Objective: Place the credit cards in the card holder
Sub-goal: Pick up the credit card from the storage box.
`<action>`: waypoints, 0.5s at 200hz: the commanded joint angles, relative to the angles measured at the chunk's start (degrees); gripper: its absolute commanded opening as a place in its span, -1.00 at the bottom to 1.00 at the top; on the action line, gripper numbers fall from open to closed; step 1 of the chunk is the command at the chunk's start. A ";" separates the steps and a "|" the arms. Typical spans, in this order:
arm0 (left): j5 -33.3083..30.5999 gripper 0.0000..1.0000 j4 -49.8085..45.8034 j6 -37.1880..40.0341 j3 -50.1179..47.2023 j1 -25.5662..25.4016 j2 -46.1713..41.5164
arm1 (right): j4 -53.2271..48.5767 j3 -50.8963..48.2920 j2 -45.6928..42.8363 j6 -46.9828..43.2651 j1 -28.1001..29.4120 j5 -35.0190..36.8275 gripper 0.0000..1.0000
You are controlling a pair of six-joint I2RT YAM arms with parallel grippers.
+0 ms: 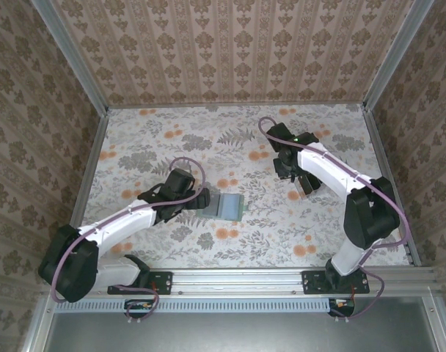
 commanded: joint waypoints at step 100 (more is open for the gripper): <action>1.80 1.00 -1.58 1.99 1.72 0.87 0.53 | -2.37 -2.94 3.76 -2.05 -5.48 4.71 -0.35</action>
